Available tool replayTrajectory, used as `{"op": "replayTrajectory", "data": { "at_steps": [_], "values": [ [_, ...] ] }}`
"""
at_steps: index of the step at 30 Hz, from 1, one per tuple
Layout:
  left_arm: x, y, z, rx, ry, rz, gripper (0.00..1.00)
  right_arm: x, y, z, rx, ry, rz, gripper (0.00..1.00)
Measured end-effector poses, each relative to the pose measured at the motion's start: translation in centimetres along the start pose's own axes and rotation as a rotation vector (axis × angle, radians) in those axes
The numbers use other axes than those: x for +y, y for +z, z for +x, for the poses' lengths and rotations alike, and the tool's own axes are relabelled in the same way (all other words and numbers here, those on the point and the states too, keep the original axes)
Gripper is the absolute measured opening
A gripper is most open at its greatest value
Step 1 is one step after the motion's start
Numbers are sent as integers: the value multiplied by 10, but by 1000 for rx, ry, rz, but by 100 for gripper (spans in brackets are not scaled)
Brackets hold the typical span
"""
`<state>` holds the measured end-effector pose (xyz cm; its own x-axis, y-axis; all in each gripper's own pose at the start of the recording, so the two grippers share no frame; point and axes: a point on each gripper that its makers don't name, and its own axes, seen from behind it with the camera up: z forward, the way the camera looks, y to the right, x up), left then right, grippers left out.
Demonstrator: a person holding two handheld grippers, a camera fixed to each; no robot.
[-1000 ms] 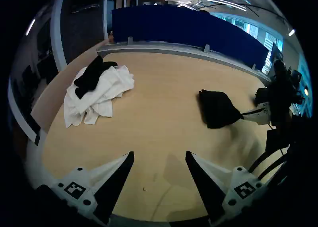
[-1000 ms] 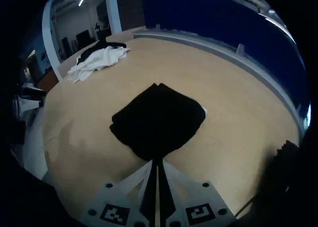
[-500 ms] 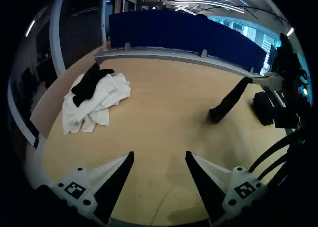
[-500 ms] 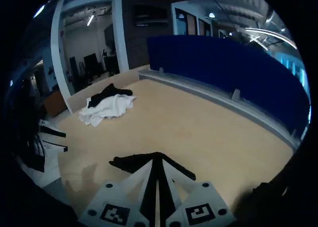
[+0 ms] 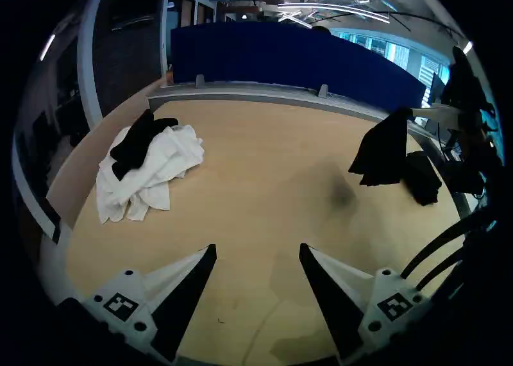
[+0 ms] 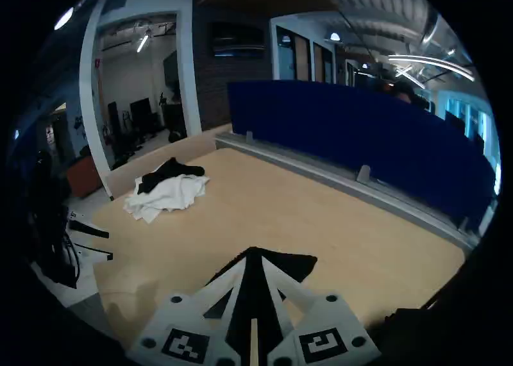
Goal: Fold towel
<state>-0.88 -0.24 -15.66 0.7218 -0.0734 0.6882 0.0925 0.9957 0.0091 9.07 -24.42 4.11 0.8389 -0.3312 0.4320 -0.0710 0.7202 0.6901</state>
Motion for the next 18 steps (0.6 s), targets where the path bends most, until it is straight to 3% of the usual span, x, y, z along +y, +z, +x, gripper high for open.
{"op": "replayTrajectory", "data": {
  "at_steps": [9,18],
  "values": [
    [6,0,4,4,8,-8,96,18,-13,12,26,26,-24,2],
    [13,4,6,4,9,-22,96,56,-37,18,30,35,-79,2]
  ]
}}
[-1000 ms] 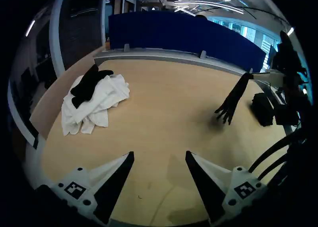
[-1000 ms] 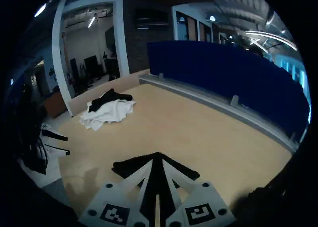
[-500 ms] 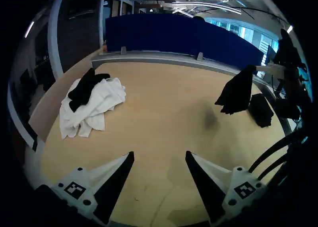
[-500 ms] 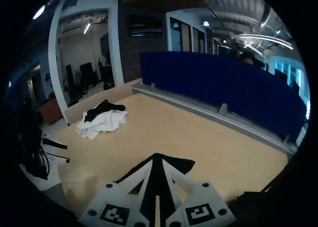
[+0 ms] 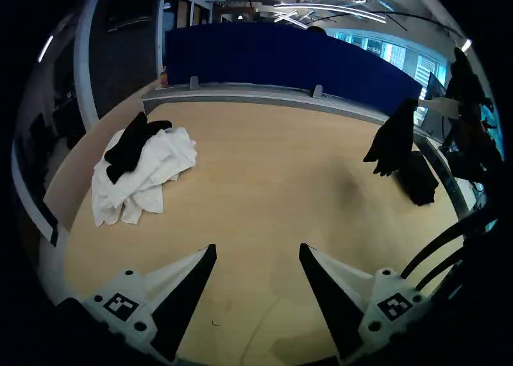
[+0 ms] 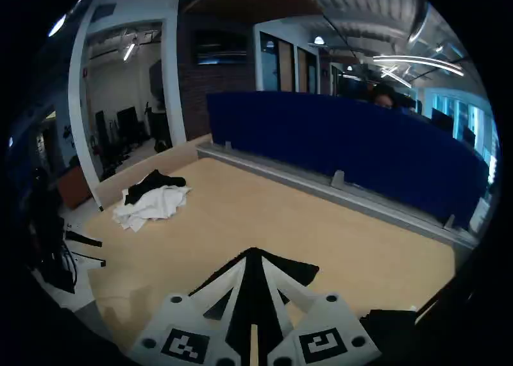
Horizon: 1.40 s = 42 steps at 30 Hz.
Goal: Fold towel
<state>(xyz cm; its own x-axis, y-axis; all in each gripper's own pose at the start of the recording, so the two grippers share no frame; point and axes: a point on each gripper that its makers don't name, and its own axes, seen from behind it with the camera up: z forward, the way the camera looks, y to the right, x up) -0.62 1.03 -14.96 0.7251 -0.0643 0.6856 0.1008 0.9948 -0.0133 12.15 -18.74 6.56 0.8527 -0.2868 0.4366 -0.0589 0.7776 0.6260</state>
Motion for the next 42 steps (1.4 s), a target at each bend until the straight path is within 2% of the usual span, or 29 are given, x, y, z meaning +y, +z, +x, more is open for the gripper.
{"op": "replayTrajectory", "data": {
  "at_steps": [6,16,25,33,42],
  "values": [
    [4,4,1,-3,15,-5,96,41,-17,10,8,14,-49,2],
    [11,7,7,-6,27,-9,96,124,-44,18,-5,17,-163,2],
    [15,11,9,-9,34,-11,96,190,-56,19,-19,46,-235,2],
    [16,13,8,-14,40,-9,96,222,-52,10,-32,92,-267,2],
    [17,11,8,-14,43,-9,96,228,-53,-9,-52,115,-277,2]
  ]
}}
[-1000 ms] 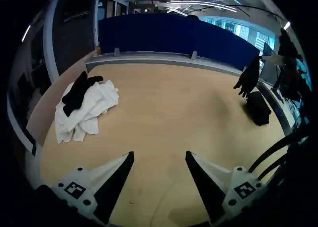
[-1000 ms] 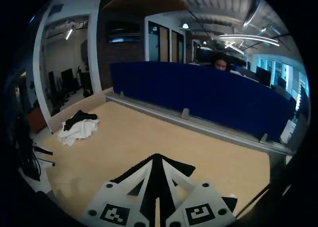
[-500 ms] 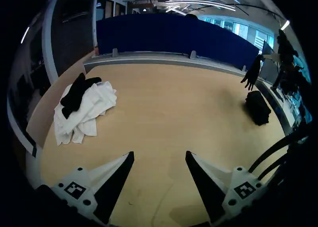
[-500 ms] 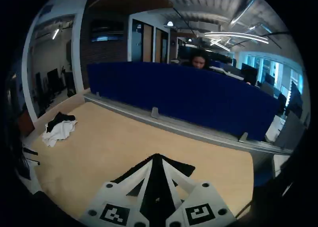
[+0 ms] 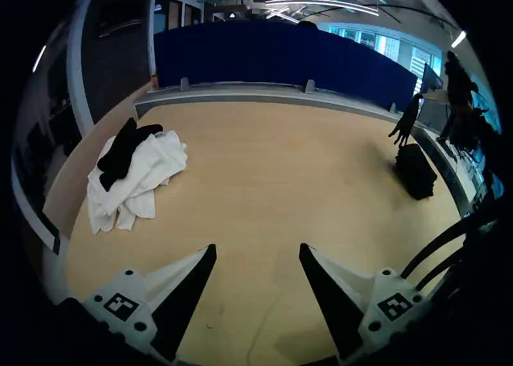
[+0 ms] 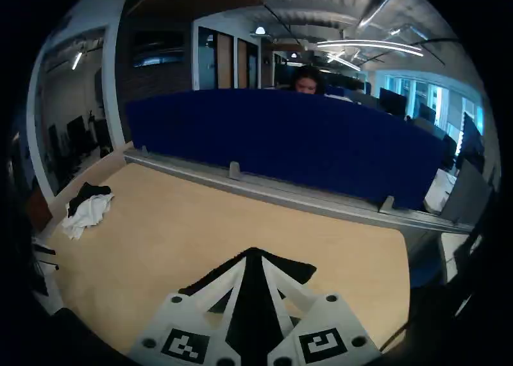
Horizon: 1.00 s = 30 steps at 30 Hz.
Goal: Fold towel
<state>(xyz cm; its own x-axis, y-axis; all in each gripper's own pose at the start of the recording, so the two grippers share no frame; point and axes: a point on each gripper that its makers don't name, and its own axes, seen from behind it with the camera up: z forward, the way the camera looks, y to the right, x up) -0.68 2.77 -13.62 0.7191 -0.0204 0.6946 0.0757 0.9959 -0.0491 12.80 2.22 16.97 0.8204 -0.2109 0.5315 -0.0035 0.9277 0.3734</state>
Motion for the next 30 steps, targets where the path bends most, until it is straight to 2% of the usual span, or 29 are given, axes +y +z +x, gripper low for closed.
{"op": "replayTrajectory", "data": {
  "at_steps": [6,15,24,30],
  "values": [
    [3,0,3,0,4,-6,96,3,-13,-14,-6,17,-12,2],
    [10,2,4,1,10,-26,96,19,-48,-58,-29,85,-63,2],
    [12,2,2,-5,18,-36,96,42,-82,-138,-101,193,-139,2],
    [14,2,3,-7,28,-40,96,51,-89,-185,-134,294,-175,2]
  ]
}}
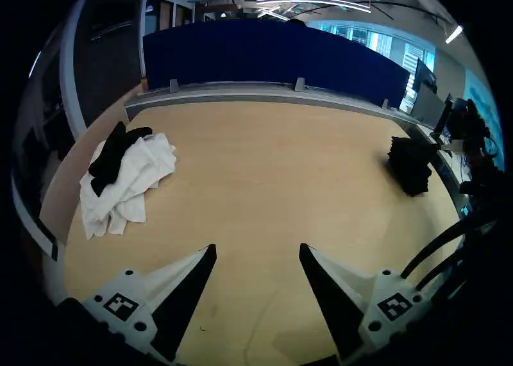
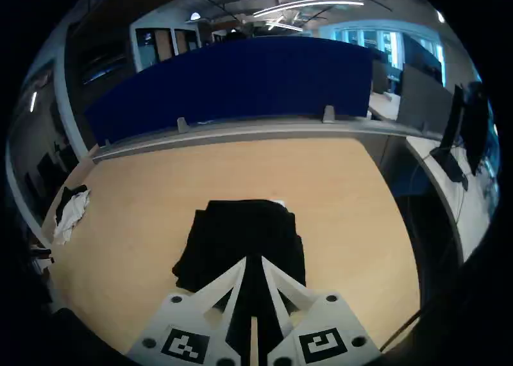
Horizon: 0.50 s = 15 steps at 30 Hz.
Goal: Fold towel
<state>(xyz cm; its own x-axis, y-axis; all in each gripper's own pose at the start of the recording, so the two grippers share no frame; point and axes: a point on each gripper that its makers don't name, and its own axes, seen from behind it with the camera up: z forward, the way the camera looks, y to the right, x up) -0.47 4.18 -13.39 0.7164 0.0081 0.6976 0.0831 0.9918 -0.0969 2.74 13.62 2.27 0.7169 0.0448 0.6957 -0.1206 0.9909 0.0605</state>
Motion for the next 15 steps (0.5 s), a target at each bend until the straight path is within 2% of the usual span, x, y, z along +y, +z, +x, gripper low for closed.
{"op": "replayTrajectory", "data": {
  "at_steps": [7,15],
  "values": [
    [2,-2,3,2,7,1,96,18,12,-40,-57,39,-54,2],
    [3,-4,2,2,10,2,96,28,28,-74,-106,80,-88,2]
  ]
}}
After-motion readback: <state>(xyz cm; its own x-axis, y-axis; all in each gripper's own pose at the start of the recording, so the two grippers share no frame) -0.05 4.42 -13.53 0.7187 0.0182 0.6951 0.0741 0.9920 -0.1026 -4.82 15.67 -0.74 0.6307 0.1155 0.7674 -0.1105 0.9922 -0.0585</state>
